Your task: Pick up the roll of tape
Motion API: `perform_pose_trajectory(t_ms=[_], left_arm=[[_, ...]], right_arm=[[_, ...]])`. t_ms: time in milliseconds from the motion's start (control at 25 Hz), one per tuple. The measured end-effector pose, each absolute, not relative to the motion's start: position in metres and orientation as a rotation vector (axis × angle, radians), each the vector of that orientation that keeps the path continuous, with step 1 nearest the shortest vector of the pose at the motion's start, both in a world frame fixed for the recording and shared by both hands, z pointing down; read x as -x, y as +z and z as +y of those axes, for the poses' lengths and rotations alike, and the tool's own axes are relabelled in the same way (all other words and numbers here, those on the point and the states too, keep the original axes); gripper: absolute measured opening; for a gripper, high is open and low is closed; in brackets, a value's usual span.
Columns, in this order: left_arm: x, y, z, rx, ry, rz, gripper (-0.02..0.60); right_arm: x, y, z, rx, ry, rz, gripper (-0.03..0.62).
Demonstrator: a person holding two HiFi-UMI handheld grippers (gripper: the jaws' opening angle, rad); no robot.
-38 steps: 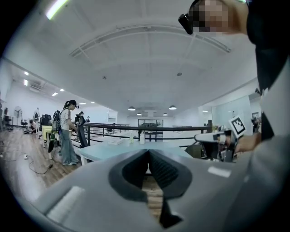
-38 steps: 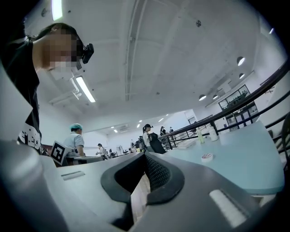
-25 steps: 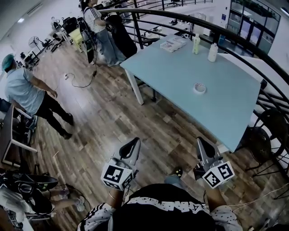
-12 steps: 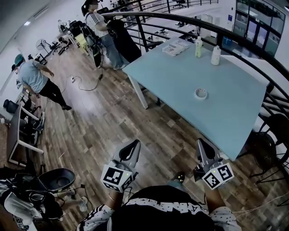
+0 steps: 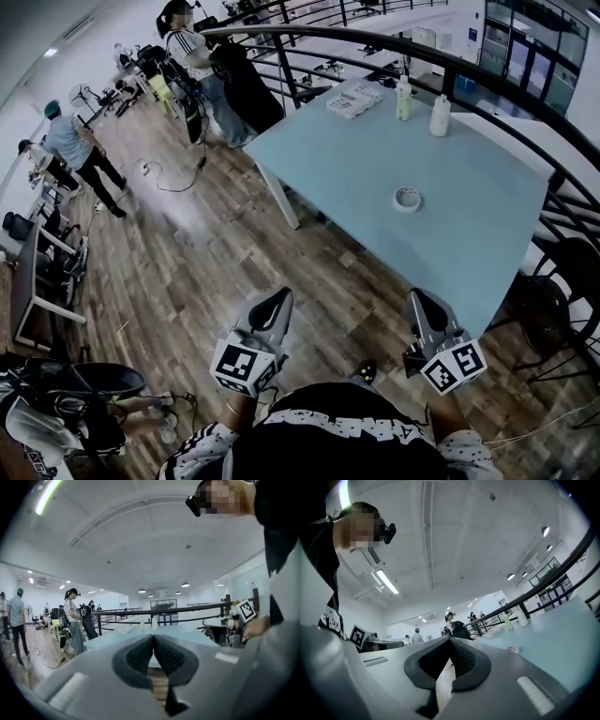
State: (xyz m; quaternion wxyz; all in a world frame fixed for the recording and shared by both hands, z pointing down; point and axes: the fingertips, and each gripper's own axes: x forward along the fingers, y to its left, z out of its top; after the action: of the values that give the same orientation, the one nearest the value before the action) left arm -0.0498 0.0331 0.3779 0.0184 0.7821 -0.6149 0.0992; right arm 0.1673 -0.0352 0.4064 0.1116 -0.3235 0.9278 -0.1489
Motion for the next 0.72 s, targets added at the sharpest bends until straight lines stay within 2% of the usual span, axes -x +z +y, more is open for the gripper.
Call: perform_pose_trajectory(t_ms=[720], left_arm=[[0.04, 0.399, -0.028, -2.481, 0.238, -1.82, 0.0]], right_arm=[[-0.184, 0.409, -0.073, 1.057, -0.385, 2.733, 0.002]])
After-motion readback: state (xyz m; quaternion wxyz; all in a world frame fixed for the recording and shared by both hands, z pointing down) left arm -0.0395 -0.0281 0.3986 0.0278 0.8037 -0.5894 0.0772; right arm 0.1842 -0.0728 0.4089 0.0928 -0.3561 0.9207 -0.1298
